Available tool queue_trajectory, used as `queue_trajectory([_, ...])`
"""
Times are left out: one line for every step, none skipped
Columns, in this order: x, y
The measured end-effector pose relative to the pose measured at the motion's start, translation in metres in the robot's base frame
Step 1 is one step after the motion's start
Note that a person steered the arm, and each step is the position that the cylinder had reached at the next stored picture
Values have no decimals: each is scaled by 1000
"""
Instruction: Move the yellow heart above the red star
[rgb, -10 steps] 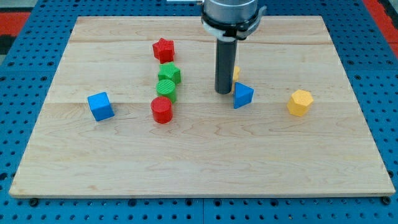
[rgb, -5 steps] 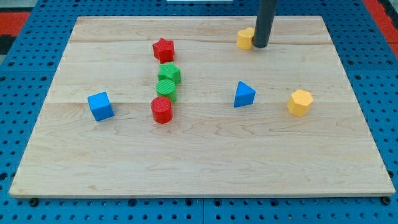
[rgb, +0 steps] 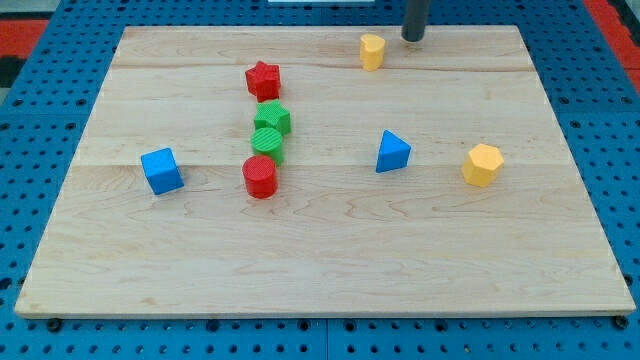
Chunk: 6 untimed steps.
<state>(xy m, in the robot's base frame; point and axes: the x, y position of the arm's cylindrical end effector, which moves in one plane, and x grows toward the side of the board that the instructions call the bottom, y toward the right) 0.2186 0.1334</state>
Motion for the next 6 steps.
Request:
queue_trajectory([15,-36])
queue_trajectory([30,-81])
queue_trajectory([38,-112])
queue_trajectory([38,-141])
queue_trajectory([38,-185])
queue_trajectory([36,-200])
